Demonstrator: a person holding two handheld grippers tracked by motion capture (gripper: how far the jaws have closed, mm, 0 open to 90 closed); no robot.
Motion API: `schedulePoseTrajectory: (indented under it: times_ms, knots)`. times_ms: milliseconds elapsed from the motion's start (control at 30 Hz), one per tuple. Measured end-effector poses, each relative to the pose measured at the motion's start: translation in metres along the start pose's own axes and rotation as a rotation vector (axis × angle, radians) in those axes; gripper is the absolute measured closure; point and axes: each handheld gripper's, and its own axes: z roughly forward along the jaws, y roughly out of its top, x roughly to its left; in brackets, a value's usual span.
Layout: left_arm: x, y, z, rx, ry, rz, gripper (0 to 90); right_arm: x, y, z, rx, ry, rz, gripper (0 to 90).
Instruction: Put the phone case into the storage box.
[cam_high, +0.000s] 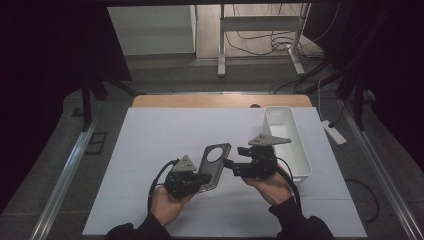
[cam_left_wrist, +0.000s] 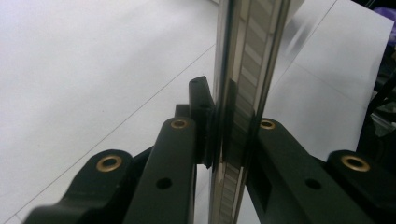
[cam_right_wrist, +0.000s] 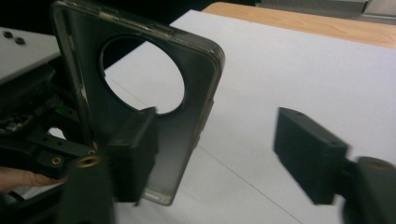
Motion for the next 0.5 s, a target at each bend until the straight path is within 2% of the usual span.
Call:
schedulePoseTrajectory:
  times_ms: [67, 200, 367, 500]
  knots:
    - [-0.0006, -0.0001, 0.001, 0.008, -0.001, 0.001, 85.1, -0.0004, 0.0001, -0.0016, -0.015, -0.003, 0.005, 42.7]
    - [-0.0007, -0.0002, 0.0021, 0.013, -0.004, 0.0, 85.1, -0.0018, 0.0013, -0.0052, -0.038, -0.006, 0.015, 48.8]
    - [-0.0016, 0.0002, 0.0026, 0.009, -0.008, -0.004, 85.1, -0.0053, 0.0015, -0.0079, -0.06, 0.018, 0.04, 60.8]
    - [-0.0025, 0.0003, 0.0036, 0.009, -0.008, -0.005, 85.1, -0.0049, 0.0015, -0.0084, -0.068, 0.018, 0.04, 66.1]
